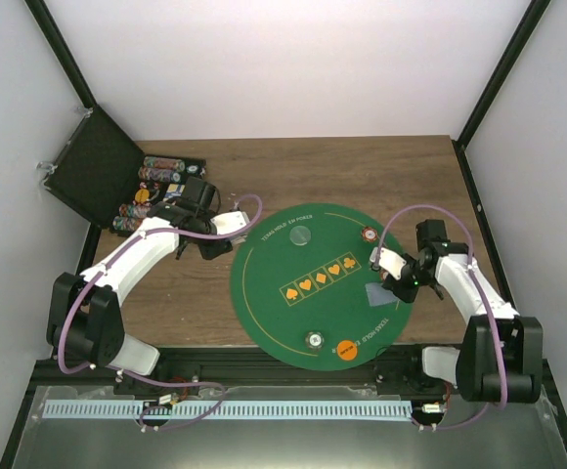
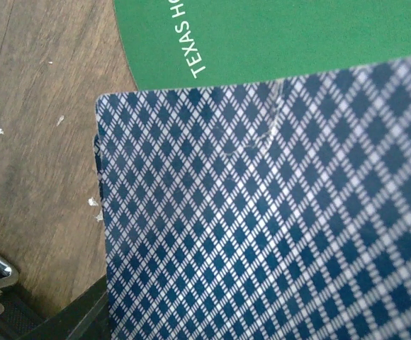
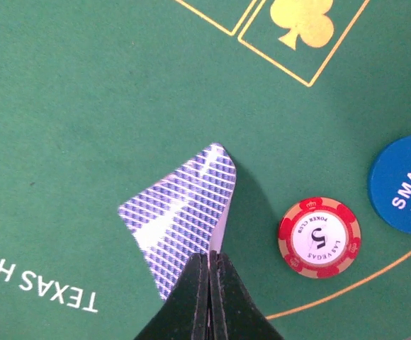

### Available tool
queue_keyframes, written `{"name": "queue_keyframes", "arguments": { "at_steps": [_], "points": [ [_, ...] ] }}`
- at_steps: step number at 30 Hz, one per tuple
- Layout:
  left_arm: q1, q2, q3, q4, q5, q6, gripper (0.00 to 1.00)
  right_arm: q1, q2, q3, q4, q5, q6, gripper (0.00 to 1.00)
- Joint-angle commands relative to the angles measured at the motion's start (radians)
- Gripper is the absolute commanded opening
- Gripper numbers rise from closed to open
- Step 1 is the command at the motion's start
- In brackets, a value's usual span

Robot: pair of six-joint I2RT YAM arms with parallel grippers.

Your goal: Distribute texas hold em gaming equipment

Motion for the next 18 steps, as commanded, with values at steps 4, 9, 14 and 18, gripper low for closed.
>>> {"name": "queue_keyframes", "arguments": {
  "at_steps": [4, 9, 14, 18],
  "points": [
    [0.005, -0.002, 0.026, 0.001, 0.021, 0.003, 0.52, 0.009, 0.062, -0.002, 0.081, 0.05, -0.043, 0.01],
    [0.005, 0.001, 0.037, -0.005, 0.023, 0.003, 0.52, 0.009, 0.057, -0.021, 0.119, 0.084, -0.043, 0.01],
    [0.005, 0.008, 0.045, -0.015, 0.029, 0.003, 0.52, 0.009, 0.064, -0.02, 0.13, 0.14, -0.021, 0.06],
    [0.004, 0.007, 0.051, -0.024, 0.042, 0.004, 0.52, 0.009, 0.045, -0.024, 0.164, 0.186, 0.002, 0.32]
  ]
}}
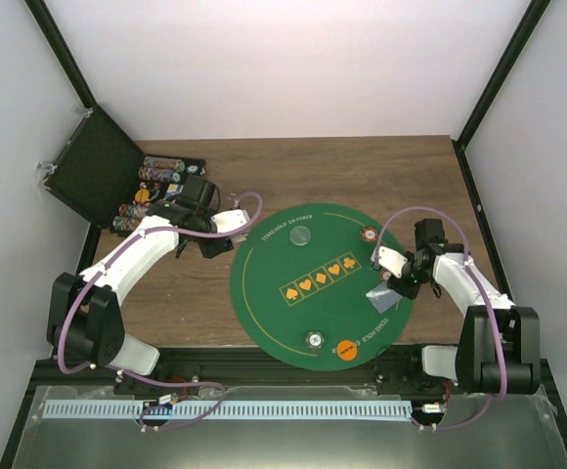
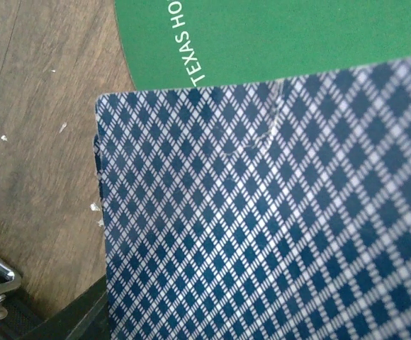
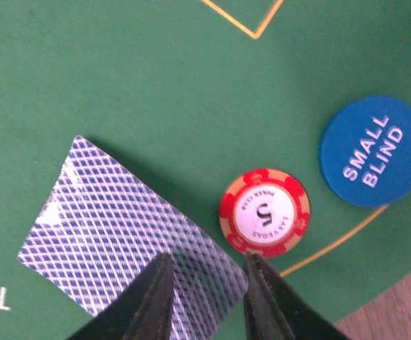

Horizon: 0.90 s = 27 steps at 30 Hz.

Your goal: Distribute texas hold em gaming equipment

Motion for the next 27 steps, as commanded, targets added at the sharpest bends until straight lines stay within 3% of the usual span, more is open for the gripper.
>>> {"name": "queue_keyframes", "arguments": {
  "at_steps": [1, 5, 8, 10, 14, 17, 20, 23, 27],
  "points": [
    [0.003, 0.005, 0.034, -0.017, 0.034, 0.006, 0.53, 0.008, -0.028, -0.002, 0.055, 0.077, 0.035, 0.4],
    [0.002, 0.004, 0.039, -0.028, 0.041, 0.02, 0.53, 0.008, -0.117, 0.016, 0.136, 0.115, 0.116, 0.53],
    [-0.006, 0.002, 0.052, -0.042, 0.054, 0.036, 0.53, 0.008, -0.235, 0.052, 0.184, 0.038, 0.189, 0.68],
    [-0.019, -0.001, 0.06, -0.056, 0.059, 0.052, 0.53, 0.008, -0.307, 0.073, 0.231, -0.011, 0.272, 0.72],
    [-0.057, -0.019, 0.069, -0.089, 0.054, 0.095, 0.53, 0.008, -0.389, 0.136, 0.344, -0.067, 0.633, 0.84],
    [-0.091, -0.038, 0.077, -0.106, 0.038, 0.133, 0.53, 0.008, -0.356, 0.225, 0.32, -0.323, 0.968, 0.86],
    [-0.127, -0.04, 0.113, -0.133, 0.017, 0.152, 0.53, 0.009, -0.303, 0.221, 0.439, -0.537, 1.316, 0.84],
    [-0.15, -0.03, 0.157, -0.166, 0.017, 0.152, 0.53, 0.059, -0.25, 0.151, 0.598, -0.567, 1.603, 0.77],
    [-0.174, -0.021, 0.193, -0.183, 0.015, 0.143, 0.53, 0.218, -0.129, 0.179, 0.627, -0.532, 1.74, 0.77]
  ]
}}
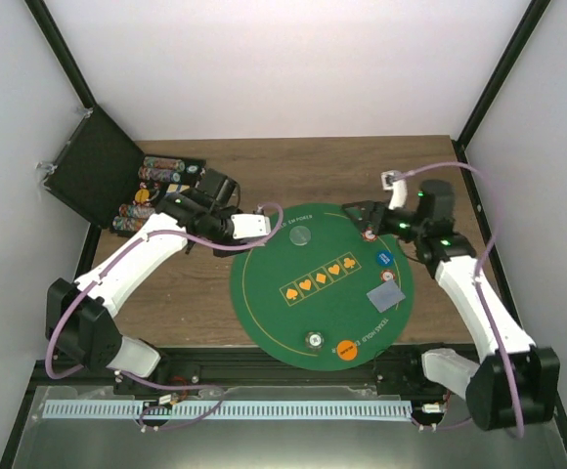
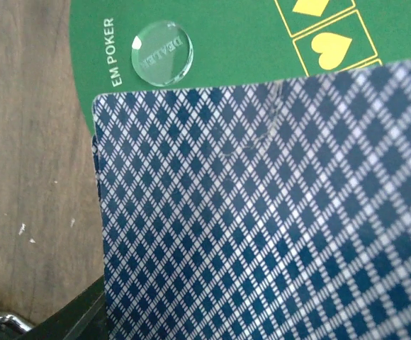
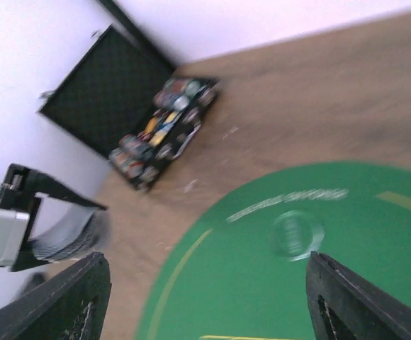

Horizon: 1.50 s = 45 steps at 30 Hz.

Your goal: Distribute texas hold em gaming equipment

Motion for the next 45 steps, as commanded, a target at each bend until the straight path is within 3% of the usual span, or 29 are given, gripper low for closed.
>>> {"name": "queue_keyframes", "arguments": {
  "at_steps": [1, 8, 14, 32, 40, 45],
  "points": [
    [-0.024, -0.007, 0.049, -0.038, 0.0, 0.01, 0.54, 0.153, 0.12, 0.009, 0.142, -0.091, 0.375, 0.77],
    [-0.044, 0.009, 0.077, -0.041, -0.012, -0.011, 0.53, 0.376, 0.345, 0.08, 0.359, -0.135, 0.538, 0.88],
    [-0.049, 0.007, 0.079, -0.038, -0.014, -0.014, 0.53, 0.443, 0.499, 0.142, 0.541, -0.221, 0.65, 0.91],
    [-0.05, 0.03, 0.046, 0.045, -0.051, -0.029, 0.53, 0.527, 0.64, 0.201, 0.573, -0.279, 0.687, 0.76],
    [-0.05, 0.033, 0.043, 0.064, -0.047, -0.035, 0.53, 0.531, 0.663, 0.191, 0.604, -0.294, 0.708, 0.51],
    [-0.05, 0.033, 0.031, 0.064, -0.04, -0.023, 0.54, 0.531, 0.675, 0.196, 0.619, -0.311, 0.707, 0.25]
  ]
}}
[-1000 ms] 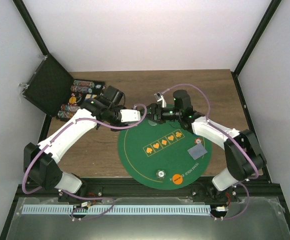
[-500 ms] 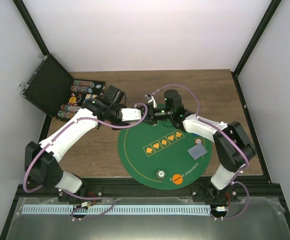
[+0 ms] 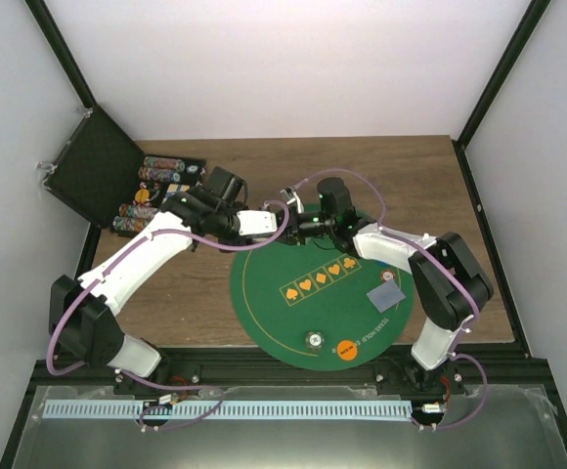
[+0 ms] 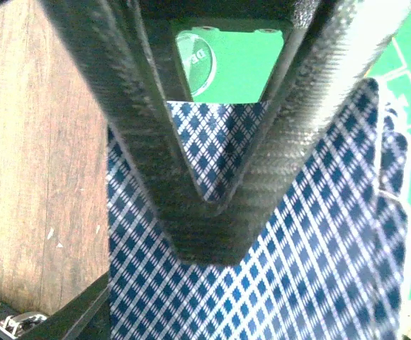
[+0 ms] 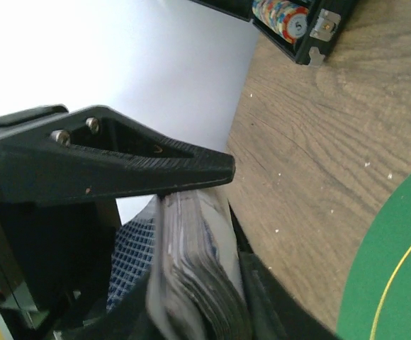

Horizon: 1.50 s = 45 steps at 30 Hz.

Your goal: Distribute texas hold em gaming equipment

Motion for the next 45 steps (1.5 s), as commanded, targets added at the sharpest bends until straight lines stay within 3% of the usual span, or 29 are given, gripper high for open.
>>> {"name": "queue_keyframes", "arguments": {
  "at_steps": [1, 5, 8, 11, 18, 20, 27, 30, 34, 39, 45],
  "points": [
    [-0.003, 0.01, -0.02, 0.023, 0.019, 0.005, 0.55, 0.019, 0.002, 0.025, 0.049, -0.053, -0.001, 0.19],
    [-0.001, 0.011, -0.034, 0.007, 0.03, 0.015, 0.75, 0.019, -0.003, 0.018, 0.054, -0.062, -0.02, 0.01],
    [0.006, 0.023, -0.04, 0.007, 0.037, 0.02, 0.83, 0.019, -0.009, 0.012, 0.056, -0.067, -0.03, 0.01],
    [0.014, 0.039, -0.02, 0.004, 0.052, 0.006, 0.85, 0.02, -0.014, 0.01, 0.052, -0.071, -0.043, 0.01],
    [0.022, 0.049, -0.003, -0.014, 0.115, 0.012, 0.65, 0.021, -0.035, 0.038, -0.013, -0.086, -0.12, 0.01],
    [0.026, 0.051, -0.001, -0.013, 0.127, 0.013, 0.65, 0.021, -0.044, 0.041, -0.032, -0.09, -0.145, 0.01],
    [0.074, 0.017, 0.033, -0.071, 0.334, 0.023, 0.86, 0.021, -0.057, 0.064, -0.124, -0.07, -0.259, 0.01],
    [0.089, 0.021, 0.058, -0.118, 0.37, 0.043, 0.88, 0.021, -0.056, 0.083, -0.156, -0.072, -0.292, 0.01],
    [0.09, 0.025, 0.059, -0.159, 0.352, 0.082, 0.84, 0.021, -0.053, 0.102, -0.157, -0.07, -0.308, 0.01],
    [0.091, 0.024, 0.034, -0.109, 0.292, 0.085, 0.64, 0.021, -0.041, 0.116, -0.147, -0.082, -0.311, 0.01],
    [0.087, 0.028, 0.026, -0.077, 0.29, 0.085, 0.55, 0.02, -0.047, 0.113, -0.142, -0.069, -0.315, 0.02]
  ]
}}
